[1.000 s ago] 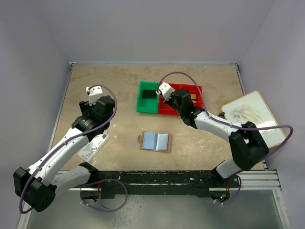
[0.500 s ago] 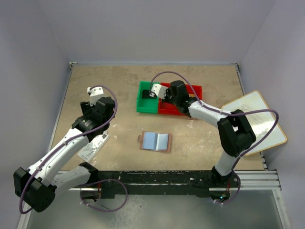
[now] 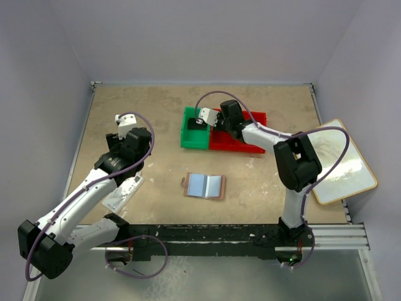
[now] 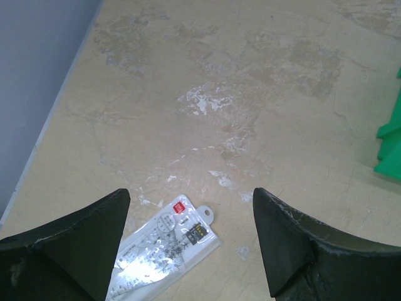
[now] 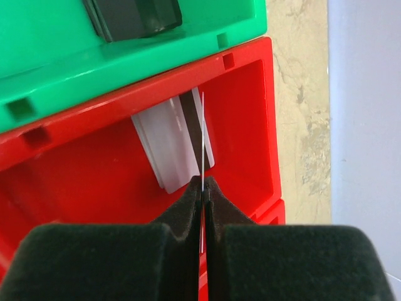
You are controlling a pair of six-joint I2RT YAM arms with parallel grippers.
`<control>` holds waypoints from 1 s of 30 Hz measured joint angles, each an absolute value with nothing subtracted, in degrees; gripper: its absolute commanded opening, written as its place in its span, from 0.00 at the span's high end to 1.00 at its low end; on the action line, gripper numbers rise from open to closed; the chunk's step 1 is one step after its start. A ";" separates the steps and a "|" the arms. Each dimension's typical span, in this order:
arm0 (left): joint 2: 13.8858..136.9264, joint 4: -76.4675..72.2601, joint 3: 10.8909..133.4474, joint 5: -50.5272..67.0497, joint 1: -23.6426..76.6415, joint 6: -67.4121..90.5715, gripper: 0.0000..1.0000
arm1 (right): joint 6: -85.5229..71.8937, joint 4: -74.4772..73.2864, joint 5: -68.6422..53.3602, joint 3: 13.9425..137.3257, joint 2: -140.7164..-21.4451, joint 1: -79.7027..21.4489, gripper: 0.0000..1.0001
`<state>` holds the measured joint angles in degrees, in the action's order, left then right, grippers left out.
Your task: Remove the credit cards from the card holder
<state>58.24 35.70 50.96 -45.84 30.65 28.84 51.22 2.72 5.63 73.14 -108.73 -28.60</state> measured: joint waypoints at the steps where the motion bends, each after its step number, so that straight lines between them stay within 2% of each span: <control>1: 58.22 35.68 50.96 -45.84 30.65 28.86 0.23 | 51.35 2.57 5.91 73.93 -109.71 -28.36 1.00; 7: 58.22 35.70 50.96 -46.00 30.65 28.86 0.23 | 51.72 0.99 6.83 78.50 -114.59 -27.40 1.00; 10: 58.22 35.70 50.96 -46.17 30.65 28.86 0.23 | 52.03 -0.21 7.03 80.47 -116.31 -27.31 0.95; 16: 58.22 35.70 50.96 -46.28 30.65 28.84 0.23 | 53.41 -1.56 7.53 82.24 -119.04 -27.31 0.94; 18: 58.22 35.70 50.96 -46.28 30.65 28.86 0.23 | 53.67 -2.11 7.53 82.78 -119.55 -27.31 0.88; 20: 58.22 35.70 50.96 -46.28 30.65 28.86 0.23 | 53.67 -2.76 7.35 83.33 -119.63 -27.31 0.72; 21: 58.22 35.70 50.96 -46.28 30.65 28.86 0.23 | 53.63 -2.98 7.27 83.46 -119.63 -27.31 0.69; 27: 58.22 35.70 50.96 -46.26 30.65 28.84 0.23 | 53.76 -4.03 6.55 83.40 -119.61 -27.29 0.65; 29: 58.22 35.70 50.98 -46.26 30.65 28.84 0.23 | 53.74 -4.23 6.46 83.40 -119.59 -27.24 0.60; 30: 58.22 35.70 50.96 -46.26 30.65 28.84 0.23 | 53.69 -4.29 6.46 83.40 -119.59 -27.24 0.53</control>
